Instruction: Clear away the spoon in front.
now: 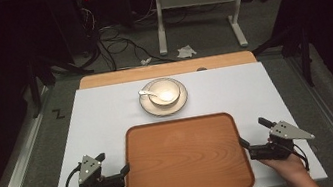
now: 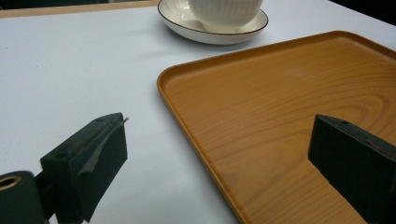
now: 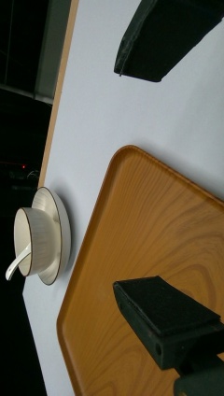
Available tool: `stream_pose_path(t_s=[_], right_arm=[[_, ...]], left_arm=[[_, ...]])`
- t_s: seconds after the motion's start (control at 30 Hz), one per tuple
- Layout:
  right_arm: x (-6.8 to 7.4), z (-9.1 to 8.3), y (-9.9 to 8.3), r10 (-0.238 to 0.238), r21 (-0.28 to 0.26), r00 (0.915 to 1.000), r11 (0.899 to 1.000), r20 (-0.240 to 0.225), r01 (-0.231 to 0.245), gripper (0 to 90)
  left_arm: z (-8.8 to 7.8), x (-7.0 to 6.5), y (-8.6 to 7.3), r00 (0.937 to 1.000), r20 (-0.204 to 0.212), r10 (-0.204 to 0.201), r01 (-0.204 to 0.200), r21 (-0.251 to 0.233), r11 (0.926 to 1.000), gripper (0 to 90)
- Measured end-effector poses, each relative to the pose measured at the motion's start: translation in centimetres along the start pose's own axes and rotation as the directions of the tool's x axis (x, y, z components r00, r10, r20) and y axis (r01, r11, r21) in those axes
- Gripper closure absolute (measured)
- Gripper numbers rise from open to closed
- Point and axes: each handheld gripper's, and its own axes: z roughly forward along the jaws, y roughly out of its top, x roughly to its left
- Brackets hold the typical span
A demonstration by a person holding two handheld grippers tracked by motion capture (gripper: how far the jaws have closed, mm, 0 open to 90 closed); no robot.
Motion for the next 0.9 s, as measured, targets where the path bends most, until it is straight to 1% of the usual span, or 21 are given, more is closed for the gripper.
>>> stream_pose_path(t_s=[0.13,0.17,0.2,0.33,0.5,0.6,0.7,0.77,0.9], right_arm=[[0.1,0.0,0.0,0.014,0.005,0.9999,1.0,-0.002,-0.014,0.9],[0.1,0.0,0.0,0.014,0.005,0.9999,1.0,0.001,-0.014,0.9],[0.0,0.0,0.0,0.002,0.002,1.0,1.0,-0.001,-0.002,0.9],[0.1,0.0,0.0,-0.001,0.004,1.0,1.0,-0.001,0.001,0.9],[0.1,0.0,0.0,-0.004,0.002,1.0,1.0,-0.005,0.004,0.9],[0.1,0.0,0.0,-0.005,0.002,1.0,1.0,-0.005,0.005,0.9],[0.1,0.0,0.1,-0.007,0.001,1.0,1.0,-0.006,0.007,0.9],[0.1,0.0,0.1,-0.007,0.001,1.0,1.0,-0.006,0.007,0.9],[0.1,0.0,0.1,-0.01,0.002,0.9999,1.0,-0.008,0.01,0.9]], left_arm=[[0.1,0.0,0.0,1.0,0.005,-0.002,0.002,0.002,1.0,6.3],[0.1,0.0,0.0,1.0,0.006,-0.002,0.002,0.003,1.0,6.3],[0.1,-0.1,0.0,1.0,0.005,-0.003,0.003,0.004,1.0,6.3],[0.3,-0.2,0.1,1.0,0.006,-0.007,0.007,0.019,0.9998,6.3],[0.4,-0.3,0.1,0.9999,0.002,-0.015,0.015,0.015,0.9998,6.3],[0.5,-0.3,0.2,1.0,-0.005,-0.006,0.006,0.021,0.9998,6.2],[0.7,-0.2,0.3,0.9999,-0.009,-0.006,0.007,0.018,0.9998,6.2],[0.9,-0.3,0.5,0.9998,-0.017,0.003,-0.003,0.016,0.9999,6.1],[1.3,-0.5,0.8,0.9998,-0.016,0.015,-0.014,0.021,0.9997,6.2]])
